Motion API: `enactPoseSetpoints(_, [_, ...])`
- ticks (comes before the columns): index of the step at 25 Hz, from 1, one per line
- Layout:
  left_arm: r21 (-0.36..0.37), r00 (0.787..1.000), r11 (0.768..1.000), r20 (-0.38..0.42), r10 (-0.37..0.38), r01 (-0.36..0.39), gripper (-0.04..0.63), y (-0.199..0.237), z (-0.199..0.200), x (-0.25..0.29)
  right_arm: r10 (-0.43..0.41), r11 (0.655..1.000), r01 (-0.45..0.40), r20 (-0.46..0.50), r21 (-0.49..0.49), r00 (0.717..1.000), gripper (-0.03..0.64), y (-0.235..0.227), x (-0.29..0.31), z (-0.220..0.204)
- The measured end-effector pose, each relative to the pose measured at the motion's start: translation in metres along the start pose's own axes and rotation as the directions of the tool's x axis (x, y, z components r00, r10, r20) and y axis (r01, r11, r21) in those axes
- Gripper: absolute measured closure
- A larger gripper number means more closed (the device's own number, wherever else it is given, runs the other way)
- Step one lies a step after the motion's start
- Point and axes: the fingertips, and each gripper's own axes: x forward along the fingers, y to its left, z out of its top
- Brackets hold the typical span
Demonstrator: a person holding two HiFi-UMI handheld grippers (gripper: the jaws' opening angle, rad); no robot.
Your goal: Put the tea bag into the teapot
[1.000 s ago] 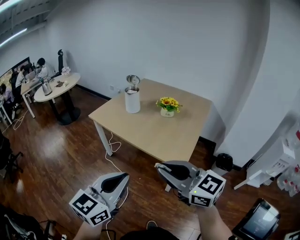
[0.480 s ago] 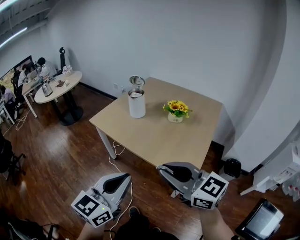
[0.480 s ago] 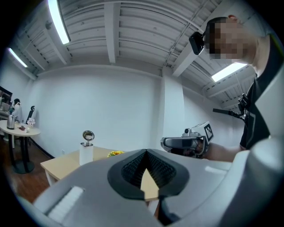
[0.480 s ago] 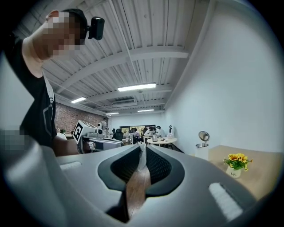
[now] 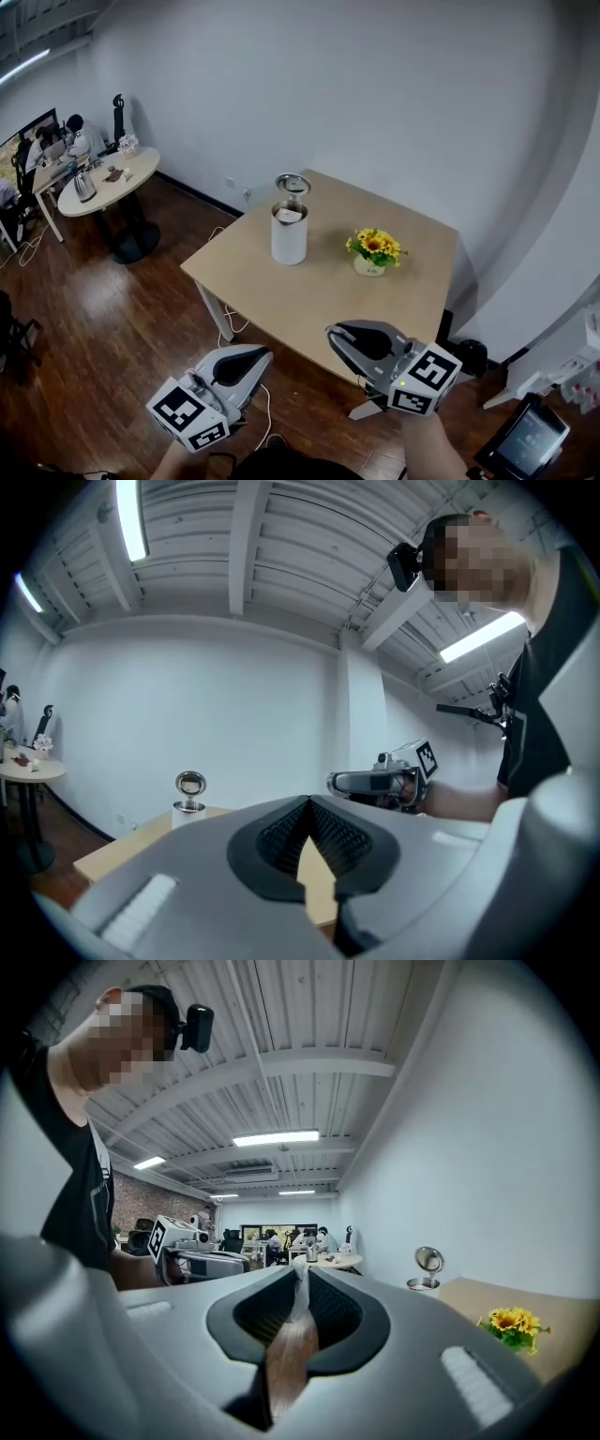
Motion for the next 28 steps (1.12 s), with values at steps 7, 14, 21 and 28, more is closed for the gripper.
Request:
enactPoseSetpoints(7, [-0.001, 1.000, 1.000, -0.006, -0.029, 0.029, 0.592, 0.068, -0.002, 0.006, -0.035, 0.999, 0.035, -0.010, 0.007, 0.999, 0.569, -0.033, 0.059, 0.000])
enactPoseSetpoints(14, [-0.043, 1.000, 0.999, -0.014, -0.027, 0.027, 0.592, 0.115, -0.005, 0.030, -0.047, 0.998, 0.047, -0.017, 0.031, 0.999, 0.569, -0.074, 0.091, -0.003])
enactPoseSetpoints(21, [-0.032, 0.999, 0.999, -0.040, -0.024, 0.023, 0.592, 0.158, 0.000, 0.075, -0.038, 0.998, 0.039, -0.006, 0.045, 0.999, 0.569, -0.132, 0.118, -0.001])
enactPoseSetpoints(28, [-0.029, 0.998, 1.000, -0.069, 0.009, -0.011, 0.592, 0.219, -0.001, 0.140, -0.028, 0.997, 0.028, -0.005, 0.066, 1.000, 0.569, -0.218, 0.150, -0.003])
